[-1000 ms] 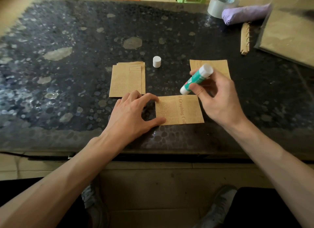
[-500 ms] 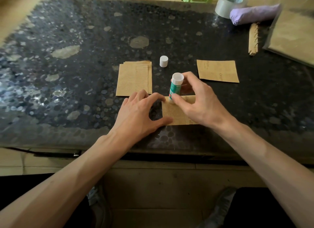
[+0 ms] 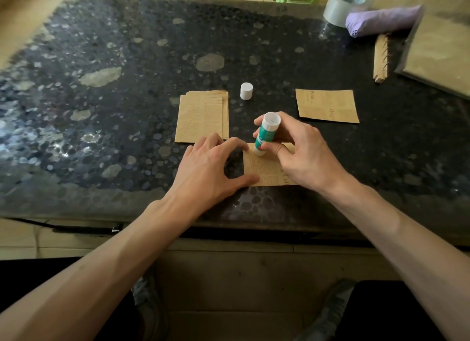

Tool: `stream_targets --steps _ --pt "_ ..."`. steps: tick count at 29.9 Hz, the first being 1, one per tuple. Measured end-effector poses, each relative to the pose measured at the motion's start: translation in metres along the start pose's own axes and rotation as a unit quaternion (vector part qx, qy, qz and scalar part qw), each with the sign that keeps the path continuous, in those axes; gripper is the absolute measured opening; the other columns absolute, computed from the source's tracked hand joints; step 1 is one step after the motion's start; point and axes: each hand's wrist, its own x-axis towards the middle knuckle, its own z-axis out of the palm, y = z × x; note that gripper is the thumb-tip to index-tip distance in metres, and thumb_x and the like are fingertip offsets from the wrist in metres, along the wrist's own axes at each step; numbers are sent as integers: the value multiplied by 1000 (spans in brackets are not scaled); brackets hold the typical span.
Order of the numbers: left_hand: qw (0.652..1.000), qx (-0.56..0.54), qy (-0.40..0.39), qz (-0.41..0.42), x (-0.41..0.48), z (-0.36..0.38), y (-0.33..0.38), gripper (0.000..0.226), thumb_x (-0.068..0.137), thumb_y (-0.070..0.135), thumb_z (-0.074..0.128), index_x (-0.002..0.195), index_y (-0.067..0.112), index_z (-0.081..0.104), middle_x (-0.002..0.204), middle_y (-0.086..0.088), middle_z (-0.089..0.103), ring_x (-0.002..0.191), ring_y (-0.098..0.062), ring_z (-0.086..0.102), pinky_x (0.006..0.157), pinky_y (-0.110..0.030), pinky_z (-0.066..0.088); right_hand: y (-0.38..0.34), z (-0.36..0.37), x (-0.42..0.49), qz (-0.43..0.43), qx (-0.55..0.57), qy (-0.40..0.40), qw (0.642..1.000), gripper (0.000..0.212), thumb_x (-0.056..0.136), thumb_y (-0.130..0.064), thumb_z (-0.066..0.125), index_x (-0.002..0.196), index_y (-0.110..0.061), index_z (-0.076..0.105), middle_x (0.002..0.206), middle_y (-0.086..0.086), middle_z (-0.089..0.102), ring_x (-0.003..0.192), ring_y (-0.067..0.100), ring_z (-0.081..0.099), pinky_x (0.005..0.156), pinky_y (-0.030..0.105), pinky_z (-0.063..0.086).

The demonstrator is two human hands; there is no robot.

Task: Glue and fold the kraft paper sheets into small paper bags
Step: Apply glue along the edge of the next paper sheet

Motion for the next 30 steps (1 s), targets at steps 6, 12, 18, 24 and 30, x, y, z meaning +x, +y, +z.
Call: stream_targets --steps 6,12,18,24,30 --pt "1000 4 6 1 0 0 0 65 73 81 59 128 47 52 102 12 48 104 -11 48 91 -31 39 0 5 -2 -14 -30 12 999 34 100 -31 69 130 -20 59 118 -8 69 109 6 63 90 13 46" --pt "1000 5 4 2 1 0 0 63 74 80 61 127 47 52 101 12 49 103 -11 47 89 -31 38 0 5 -8 -27 -42 63 997 26 97 -33 73 112 -15 61 99 -9 64 90 5 60 77 11 45" --pt "1000 -1 1 -1 0 0 -1 64 73 81 59 127 48 52 102 13 48 105 -11 48 93 -33 41 2 6 -10 -5 -34 40 999 29 99 -21 70 126 -17 60 114 -6 67 106 8 61 88 14 48" --pt "1000 4 -2 -3 0 0 0 64 74 81 60 128 48 51 104 13 48 106 -11 47 91 -30 38 3 3 -11 -4 -58 62 996 27 98 -31 72 116 -15 60 104 -7 66 94 6 60 77 11 46" --pt "1000 5 -9 -4 1 -1 0 65 74 81 60 129 48 50 106 14 46 108 -10 47 92 -29 36 6 1 -12 0 -46 51 998 27 98 -21 71 122 -15 60 108 -9 63 99 3 57 83 4 44"
